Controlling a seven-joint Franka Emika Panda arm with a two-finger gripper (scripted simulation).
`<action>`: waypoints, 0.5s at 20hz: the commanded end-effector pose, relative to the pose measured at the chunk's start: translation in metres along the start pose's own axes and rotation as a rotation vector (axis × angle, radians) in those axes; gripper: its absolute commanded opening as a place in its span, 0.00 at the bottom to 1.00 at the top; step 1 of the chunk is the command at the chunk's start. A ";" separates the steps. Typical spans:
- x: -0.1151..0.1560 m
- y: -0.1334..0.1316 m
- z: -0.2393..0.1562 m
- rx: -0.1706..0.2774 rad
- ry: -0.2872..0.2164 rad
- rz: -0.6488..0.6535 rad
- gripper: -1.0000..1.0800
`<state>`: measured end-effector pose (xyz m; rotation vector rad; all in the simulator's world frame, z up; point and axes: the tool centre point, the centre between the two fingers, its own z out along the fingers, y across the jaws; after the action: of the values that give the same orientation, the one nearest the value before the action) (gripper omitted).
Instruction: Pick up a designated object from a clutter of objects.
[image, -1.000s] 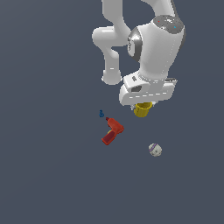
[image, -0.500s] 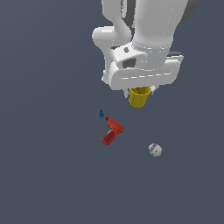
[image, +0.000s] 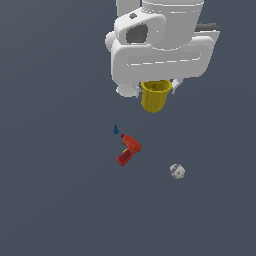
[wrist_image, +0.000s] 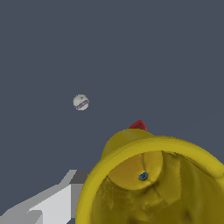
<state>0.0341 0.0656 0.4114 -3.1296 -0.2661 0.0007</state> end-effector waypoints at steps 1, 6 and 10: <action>0.003 0.004 -0.011 0.000 0.000 0.000 0.00; 0.007 0.009 -0.023 0.000 0.000 0.000 0.00; 0.008 0.011 -0.026 -0.001 0.000 0.000 0.00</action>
<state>0.0434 0.0567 0.4357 -3.1303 -0.2659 0.0017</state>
